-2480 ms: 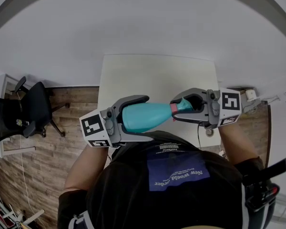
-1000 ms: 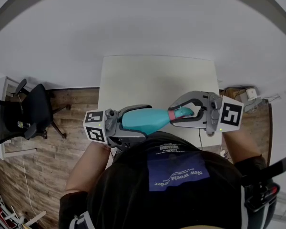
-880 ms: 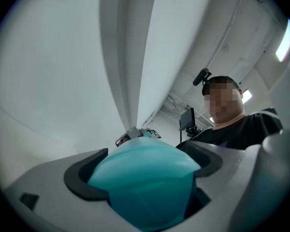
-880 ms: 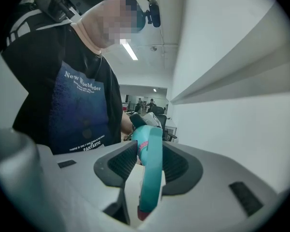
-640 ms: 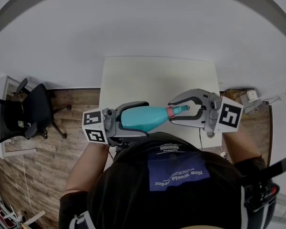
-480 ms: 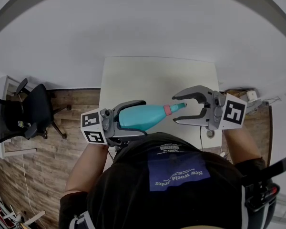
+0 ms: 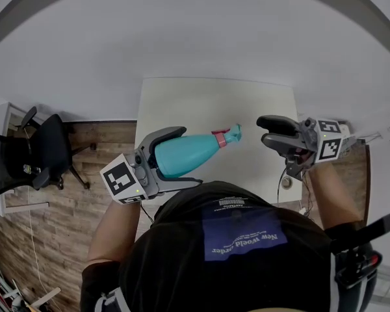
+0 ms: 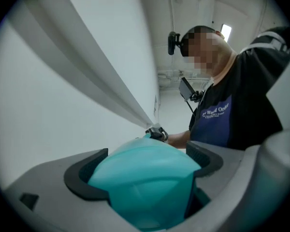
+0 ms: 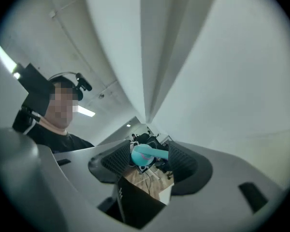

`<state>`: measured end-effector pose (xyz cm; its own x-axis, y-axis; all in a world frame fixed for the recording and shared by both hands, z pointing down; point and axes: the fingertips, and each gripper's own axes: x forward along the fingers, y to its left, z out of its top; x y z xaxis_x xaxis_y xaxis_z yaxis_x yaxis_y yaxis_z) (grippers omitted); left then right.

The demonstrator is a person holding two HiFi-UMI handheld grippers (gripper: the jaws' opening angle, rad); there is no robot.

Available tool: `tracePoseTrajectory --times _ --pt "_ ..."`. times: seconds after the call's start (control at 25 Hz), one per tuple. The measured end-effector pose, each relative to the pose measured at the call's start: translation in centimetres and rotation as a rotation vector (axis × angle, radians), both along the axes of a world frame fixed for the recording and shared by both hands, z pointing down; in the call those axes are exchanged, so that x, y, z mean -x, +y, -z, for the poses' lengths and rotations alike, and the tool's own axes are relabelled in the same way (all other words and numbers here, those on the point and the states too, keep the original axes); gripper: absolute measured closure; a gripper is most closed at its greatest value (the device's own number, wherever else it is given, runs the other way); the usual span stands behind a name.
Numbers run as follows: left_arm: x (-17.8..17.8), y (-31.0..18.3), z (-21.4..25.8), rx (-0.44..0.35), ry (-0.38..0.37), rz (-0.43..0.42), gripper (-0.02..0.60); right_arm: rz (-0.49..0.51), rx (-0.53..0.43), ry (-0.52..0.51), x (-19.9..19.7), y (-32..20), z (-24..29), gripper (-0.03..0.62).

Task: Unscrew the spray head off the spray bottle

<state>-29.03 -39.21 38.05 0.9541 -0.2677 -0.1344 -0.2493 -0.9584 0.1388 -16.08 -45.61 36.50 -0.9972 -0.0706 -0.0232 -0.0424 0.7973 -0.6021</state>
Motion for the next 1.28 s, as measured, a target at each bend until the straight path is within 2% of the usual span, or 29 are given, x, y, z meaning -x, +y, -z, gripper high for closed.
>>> tracePoseTrajectory --times 0.28,0.52,0.72,0.84,0.92,1.08,1.28 --pt "-0.2 0.7 -0.1 -0.143 -0.131 0.032 0.066 0.055 0.392 -0.086 0.6 0.3 -3.9 0.321" --pt "-0.6 1.4 0.0 -0.319 -0.253 -0.01 0.066 0.163 0.589 -0.159 4.1 1.6 -2.8 0.31" --pt "-1.5 1.8 0.4 -0.417 -0.298 -0.02 0.066 0.237 0.643 -0.119 5.9 2.5 -3.1 0.31" --pt "-2.6 2.4 0.3 -0.44 -0.305 -0.023 0.066 0.259 0.657 -0.087 6.0 3.1 -3.4 0.31" --pt "-2.2 2.4 0.3 -0.444 -0.29 -0.021 0.066 0.266 0.663 -0.066 7.0 3.0 -3.4 0.312" --pt "-1.4 2.0 0.0 -0.475 -0.324 -0.022 0.066 0.287 0.652 -0.017 8.9 2.8 -3.6 0.313" --pt "-2.7 2.8 -0.5 -0.493 -0.356 -0.022 0.066 0.262 0.604 0.026 7.5 3.4 -4.7 0.439"
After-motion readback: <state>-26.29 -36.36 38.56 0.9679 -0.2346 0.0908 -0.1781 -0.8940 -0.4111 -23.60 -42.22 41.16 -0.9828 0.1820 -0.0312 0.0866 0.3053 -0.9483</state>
